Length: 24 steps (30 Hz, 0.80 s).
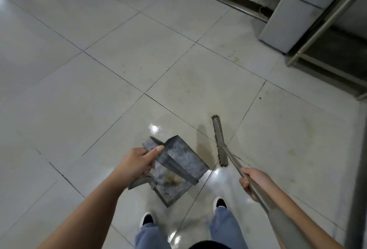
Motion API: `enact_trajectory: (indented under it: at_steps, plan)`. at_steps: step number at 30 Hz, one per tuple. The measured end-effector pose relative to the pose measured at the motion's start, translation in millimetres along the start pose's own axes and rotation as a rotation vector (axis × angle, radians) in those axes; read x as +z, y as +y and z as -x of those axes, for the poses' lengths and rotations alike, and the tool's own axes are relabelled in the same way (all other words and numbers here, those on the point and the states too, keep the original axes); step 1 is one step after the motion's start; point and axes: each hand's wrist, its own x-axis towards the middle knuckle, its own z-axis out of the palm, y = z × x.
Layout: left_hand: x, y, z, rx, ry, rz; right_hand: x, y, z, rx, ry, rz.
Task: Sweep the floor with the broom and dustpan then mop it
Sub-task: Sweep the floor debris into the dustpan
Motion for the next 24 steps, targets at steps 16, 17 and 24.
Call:
enact_trajectory:
  at_steps: [16, 17, 24]
  plan:
    - [-126, -107, 40, 0.047, -0.149, -0.138, 76, 224, 65, 0.01, 0.123, -0.18]
    - [-132, -115, 46, 0.065, -0.14, -0.145, 77, 240, 64, -0.002, 0.138, -0.17]
    - [-174, -160, 87, 0.131, -0.138, -0.107, 88, 348, 88, 0.061, 0.129, -0.307]
